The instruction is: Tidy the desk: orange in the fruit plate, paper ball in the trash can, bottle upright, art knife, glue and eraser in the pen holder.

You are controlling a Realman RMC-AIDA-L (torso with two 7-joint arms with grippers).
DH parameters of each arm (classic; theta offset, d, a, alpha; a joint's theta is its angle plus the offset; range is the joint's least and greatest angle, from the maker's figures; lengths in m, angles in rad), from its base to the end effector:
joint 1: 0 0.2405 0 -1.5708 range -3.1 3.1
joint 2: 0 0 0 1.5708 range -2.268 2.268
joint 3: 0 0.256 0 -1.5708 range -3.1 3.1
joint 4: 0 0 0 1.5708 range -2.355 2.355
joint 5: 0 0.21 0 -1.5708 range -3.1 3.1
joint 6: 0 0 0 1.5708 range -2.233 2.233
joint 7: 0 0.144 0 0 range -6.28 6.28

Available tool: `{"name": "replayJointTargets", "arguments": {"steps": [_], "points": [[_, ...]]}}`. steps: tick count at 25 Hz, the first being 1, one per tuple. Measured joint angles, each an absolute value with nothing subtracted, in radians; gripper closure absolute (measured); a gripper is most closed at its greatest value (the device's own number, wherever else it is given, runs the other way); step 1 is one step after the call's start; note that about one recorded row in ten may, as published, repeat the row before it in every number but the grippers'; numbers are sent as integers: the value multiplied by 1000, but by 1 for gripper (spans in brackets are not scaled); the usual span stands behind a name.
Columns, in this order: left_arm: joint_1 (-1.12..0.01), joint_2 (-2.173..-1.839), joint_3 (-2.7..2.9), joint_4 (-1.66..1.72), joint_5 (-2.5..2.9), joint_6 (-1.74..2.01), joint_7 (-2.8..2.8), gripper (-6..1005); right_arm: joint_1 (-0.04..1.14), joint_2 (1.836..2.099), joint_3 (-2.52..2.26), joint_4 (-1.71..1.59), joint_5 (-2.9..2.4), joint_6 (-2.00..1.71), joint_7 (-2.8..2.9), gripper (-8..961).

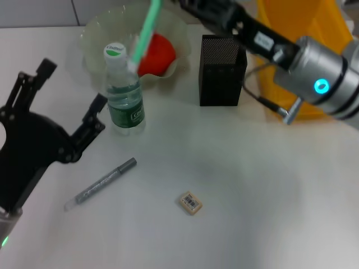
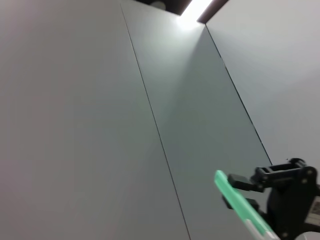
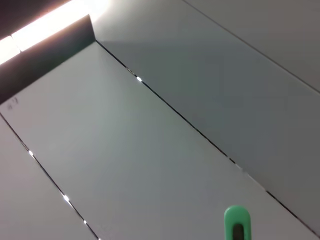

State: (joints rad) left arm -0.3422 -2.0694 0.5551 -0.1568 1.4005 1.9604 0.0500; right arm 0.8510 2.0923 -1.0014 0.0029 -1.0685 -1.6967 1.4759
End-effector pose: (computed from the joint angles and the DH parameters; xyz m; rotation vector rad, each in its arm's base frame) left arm -0.2726 0.2145 -0.0192 -1.7933 0.1045 -1.1184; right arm 0.1396 0.3488 -0.0423 2.2630 -1.0561 -1.7259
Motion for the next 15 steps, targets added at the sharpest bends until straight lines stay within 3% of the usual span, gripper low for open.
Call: {"name": "replayJointTargets", "arguments": {"steps": [15], "points": [[-285,-2080,654,-263,1400,1891,191,186,785,2092,-993,111,-1200,-1713,1372,789]]}}
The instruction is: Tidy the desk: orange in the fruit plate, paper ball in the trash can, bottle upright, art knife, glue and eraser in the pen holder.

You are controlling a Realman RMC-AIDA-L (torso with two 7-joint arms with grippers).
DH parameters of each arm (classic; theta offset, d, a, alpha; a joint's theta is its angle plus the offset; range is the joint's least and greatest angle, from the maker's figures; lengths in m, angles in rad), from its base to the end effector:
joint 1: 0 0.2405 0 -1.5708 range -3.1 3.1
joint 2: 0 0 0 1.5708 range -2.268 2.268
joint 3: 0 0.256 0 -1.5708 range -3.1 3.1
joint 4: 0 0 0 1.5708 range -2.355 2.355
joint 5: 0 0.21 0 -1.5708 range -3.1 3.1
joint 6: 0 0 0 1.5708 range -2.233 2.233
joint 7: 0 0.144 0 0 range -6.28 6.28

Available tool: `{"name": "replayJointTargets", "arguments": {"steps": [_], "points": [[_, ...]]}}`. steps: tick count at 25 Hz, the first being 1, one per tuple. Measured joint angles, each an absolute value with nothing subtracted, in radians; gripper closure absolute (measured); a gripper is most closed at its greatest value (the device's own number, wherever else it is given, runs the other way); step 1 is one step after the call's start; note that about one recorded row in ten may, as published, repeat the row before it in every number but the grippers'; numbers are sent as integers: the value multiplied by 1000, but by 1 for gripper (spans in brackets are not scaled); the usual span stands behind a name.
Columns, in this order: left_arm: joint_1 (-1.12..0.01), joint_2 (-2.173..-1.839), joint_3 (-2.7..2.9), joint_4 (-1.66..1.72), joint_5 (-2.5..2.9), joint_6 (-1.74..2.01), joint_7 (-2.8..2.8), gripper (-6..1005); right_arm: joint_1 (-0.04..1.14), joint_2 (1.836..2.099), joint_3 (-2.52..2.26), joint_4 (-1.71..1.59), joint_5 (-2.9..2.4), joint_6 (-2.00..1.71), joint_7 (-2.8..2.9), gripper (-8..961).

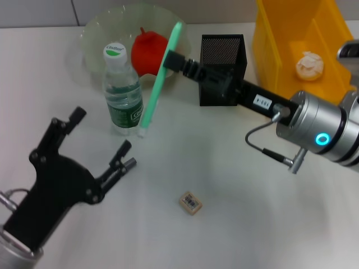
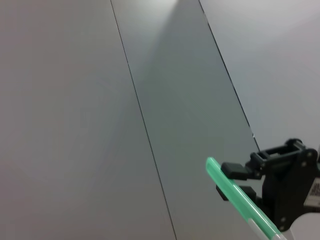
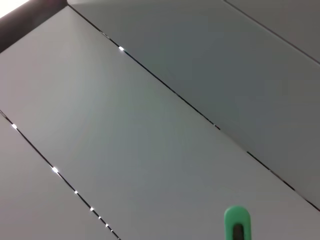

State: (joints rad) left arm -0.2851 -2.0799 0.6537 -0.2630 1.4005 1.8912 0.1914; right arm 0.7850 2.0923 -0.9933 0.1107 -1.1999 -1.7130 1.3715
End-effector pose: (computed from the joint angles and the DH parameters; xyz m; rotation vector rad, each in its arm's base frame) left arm -0.2803 0.1806 -0.0504 -1.8926 0.0333 -0.9967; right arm 0.1734 0.3118 -0.0659 2.3156 -1.1438 -1.5953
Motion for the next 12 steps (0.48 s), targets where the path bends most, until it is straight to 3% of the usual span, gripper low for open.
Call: {"name": "replayJointTargets", "arguments": {"steps": [12], "points": [[-254,-2080,656,-407,1400,1834,332,187,773,2092,-934,208,-1250,-1673,1322,789]]}}
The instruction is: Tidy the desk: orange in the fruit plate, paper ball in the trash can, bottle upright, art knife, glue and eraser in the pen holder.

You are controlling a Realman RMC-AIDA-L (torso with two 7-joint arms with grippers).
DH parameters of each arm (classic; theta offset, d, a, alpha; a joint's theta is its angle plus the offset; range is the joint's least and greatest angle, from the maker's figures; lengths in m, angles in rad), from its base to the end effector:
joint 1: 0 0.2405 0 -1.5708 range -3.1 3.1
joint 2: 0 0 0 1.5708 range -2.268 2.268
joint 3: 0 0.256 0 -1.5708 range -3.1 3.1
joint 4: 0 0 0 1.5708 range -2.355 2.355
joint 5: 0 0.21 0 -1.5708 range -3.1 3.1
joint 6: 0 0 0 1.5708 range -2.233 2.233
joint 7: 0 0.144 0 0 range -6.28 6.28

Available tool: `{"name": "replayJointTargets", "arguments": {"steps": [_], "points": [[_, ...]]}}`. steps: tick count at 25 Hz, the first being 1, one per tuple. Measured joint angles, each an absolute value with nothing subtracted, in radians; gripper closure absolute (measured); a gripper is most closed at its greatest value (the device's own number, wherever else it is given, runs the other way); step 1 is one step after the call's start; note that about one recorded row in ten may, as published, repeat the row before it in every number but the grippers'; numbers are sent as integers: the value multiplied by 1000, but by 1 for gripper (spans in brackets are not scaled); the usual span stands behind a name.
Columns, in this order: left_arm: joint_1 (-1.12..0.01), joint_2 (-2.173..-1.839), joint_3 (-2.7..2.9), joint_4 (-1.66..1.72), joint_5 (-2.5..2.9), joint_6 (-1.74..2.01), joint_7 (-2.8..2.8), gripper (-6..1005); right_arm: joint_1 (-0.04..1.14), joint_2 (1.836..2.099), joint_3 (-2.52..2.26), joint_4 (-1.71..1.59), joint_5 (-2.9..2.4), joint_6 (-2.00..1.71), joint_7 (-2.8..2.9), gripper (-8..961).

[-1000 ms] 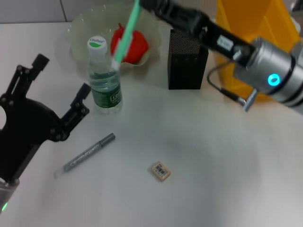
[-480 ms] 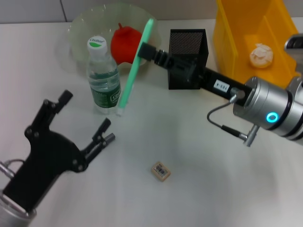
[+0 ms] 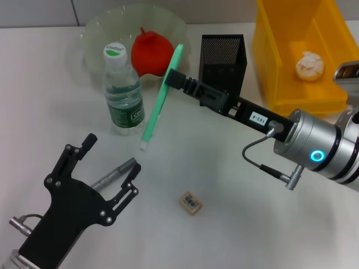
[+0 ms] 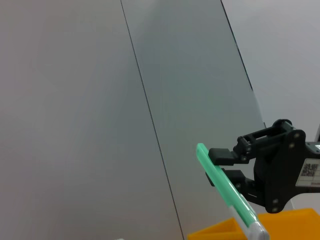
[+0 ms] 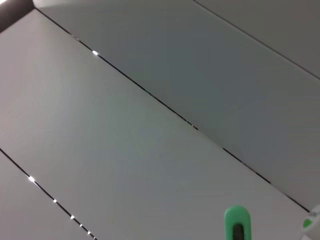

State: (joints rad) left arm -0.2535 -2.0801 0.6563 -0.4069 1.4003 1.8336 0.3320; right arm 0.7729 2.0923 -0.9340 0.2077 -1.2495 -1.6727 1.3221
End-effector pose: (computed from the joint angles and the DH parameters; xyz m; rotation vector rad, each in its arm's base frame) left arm -0.2812 0.1556 -0.0714 -1.9145 -0.0536 -0.8848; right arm 0.1866 0.2993 -0.0796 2.3083 -1.2751 -1.5770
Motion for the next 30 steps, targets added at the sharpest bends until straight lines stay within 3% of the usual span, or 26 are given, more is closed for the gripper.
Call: {"name": "replayJointTargets", "arguments": {"steps": [30], "points": [[-239,-2080,416,-489,1607,1758,342,187,776,2094,-553,248,-1643,-1587,1320,791]]}}
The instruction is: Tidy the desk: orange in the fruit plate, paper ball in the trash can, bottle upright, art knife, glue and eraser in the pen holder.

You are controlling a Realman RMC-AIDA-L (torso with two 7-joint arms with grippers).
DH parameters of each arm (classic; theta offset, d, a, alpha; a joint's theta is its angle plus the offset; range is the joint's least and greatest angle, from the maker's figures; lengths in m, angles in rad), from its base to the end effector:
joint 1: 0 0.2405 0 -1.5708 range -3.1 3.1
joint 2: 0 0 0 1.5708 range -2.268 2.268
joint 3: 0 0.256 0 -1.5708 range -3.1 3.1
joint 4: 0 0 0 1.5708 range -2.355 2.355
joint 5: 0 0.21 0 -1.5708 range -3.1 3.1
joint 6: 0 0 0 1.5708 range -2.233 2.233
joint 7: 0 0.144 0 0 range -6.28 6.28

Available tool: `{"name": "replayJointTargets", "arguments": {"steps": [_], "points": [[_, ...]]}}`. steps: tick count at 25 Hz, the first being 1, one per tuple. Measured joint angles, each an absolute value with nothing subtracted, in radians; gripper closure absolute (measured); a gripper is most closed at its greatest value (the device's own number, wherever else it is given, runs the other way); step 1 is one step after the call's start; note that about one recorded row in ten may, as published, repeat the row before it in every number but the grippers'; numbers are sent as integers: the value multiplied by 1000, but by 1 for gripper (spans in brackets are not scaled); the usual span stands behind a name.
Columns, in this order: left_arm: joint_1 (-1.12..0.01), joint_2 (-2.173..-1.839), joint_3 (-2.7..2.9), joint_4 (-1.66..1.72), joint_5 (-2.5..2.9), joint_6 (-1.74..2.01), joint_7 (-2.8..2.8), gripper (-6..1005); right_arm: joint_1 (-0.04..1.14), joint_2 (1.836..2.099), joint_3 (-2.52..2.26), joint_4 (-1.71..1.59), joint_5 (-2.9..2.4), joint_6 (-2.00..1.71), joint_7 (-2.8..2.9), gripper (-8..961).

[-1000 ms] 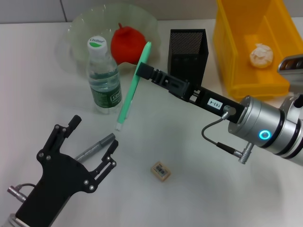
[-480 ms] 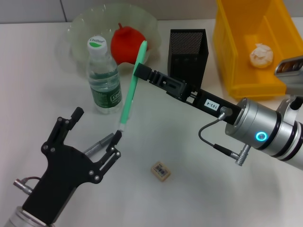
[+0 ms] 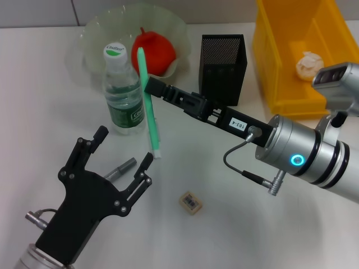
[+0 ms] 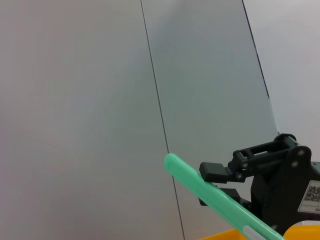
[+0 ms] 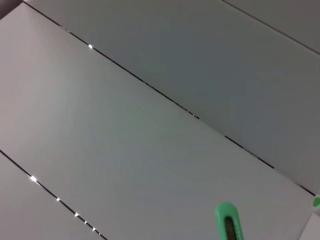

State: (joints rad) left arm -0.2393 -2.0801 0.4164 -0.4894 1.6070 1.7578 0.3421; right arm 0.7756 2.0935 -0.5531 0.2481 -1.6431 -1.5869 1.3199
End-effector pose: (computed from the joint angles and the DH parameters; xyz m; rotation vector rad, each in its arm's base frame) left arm -0.2640 0.1598 -0.0843 -1.8816 -0.1465 -0.9286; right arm 0.1728 0.2957 -0.0969 2.2686 -1.3141 -1.5338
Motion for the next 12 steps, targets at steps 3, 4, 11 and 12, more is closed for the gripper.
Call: {"name": "replayJointTargets", "arguments": {"steps": [3,4,11,12], "points": [[-236,-2080,415,-482,1607,1759,342,187,774,2094,-547,244,-1649,-1584,1326,791],[-233,-2080,414,-479,1607,1759,342,187,772,2094,-546,241,-1649,-1584,1327,791],[-213,-2079,413,-452,1608,1760,339,188,752,2094,-537,206,-1646,-1594,1352,795],[-209,-2079,415,-444,1608,1763,337,188,749,2094,-535,198,-1646,-1595,1357,796]]}}
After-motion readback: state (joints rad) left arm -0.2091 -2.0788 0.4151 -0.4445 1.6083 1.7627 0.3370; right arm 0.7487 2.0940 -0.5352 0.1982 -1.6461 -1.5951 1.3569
